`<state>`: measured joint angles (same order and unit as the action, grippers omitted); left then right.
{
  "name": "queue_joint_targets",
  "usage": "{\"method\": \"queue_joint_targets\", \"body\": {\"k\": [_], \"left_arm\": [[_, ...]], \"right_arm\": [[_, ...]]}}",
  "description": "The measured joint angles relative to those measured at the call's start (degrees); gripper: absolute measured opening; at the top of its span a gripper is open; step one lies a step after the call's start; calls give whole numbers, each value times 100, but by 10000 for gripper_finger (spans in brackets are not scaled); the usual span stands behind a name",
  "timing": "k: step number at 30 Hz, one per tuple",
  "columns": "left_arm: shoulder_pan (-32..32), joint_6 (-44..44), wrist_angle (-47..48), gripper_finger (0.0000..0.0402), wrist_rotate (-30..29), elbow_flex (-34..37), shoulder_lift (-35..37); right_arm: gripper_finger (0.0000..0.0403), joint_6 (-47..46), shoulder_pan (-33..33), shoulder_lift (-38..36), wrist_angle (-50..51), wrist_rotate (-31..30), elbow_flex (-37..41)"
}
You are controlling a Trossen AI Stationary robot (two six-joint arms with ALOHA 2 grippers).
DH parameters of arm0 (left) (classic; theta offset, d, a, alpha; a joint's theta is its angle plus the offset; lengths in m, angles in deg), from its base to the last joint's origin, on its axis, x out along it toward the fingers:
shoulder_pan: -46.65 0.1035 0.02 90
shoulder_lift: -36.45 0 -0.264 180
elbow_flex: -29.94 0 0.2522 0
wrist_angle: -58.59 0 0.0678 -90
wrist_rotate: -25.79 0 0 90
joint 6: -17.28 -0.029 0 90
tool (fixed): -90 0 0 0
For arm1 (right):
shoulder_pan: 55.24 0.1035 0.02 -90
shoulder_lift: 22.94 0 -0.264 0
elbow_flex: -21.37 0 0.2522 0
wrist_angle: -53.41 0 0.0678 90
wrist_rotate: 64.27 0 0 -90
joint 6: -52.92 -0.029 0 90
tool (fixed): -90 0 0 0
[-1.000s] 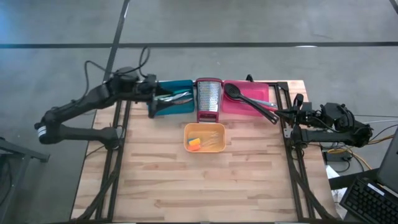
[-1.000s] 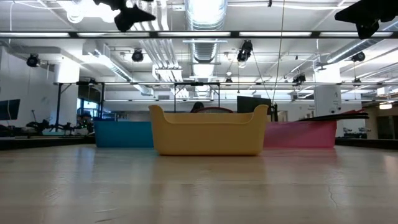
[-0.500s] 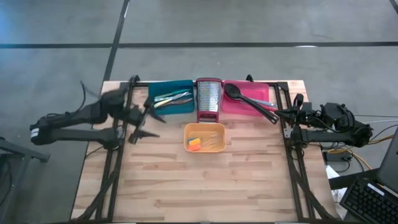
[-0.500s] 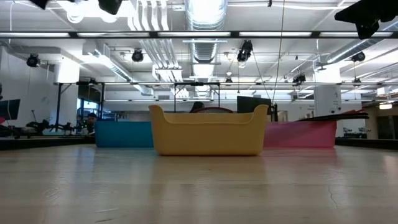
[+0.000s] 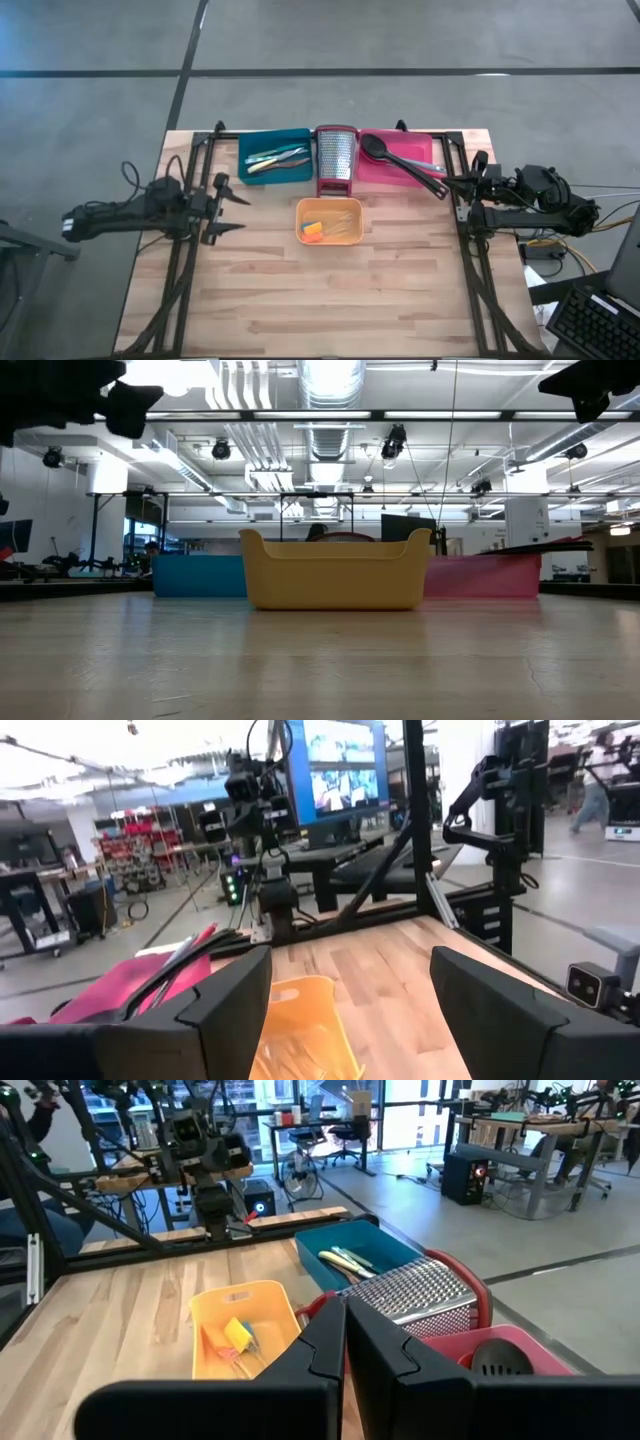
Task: Pick & Place Kitchen Items
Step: Return to Home Position
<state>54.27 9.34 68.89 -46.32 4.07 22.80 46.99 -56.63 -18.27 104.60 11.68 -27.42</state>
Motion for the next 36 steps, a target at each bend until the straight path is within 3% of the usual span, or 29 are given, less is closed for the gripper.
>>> {"method": "queue_joint_targets", "body": {"k": [12,36], "left_arm": [[-2,179,-2,278,-12,1153,1046],[0,196,63,278,-67,1138,988]], "right_arm": [[8,0,1,0,1,0,0],[8,0,0,0,2,2,0]]}}
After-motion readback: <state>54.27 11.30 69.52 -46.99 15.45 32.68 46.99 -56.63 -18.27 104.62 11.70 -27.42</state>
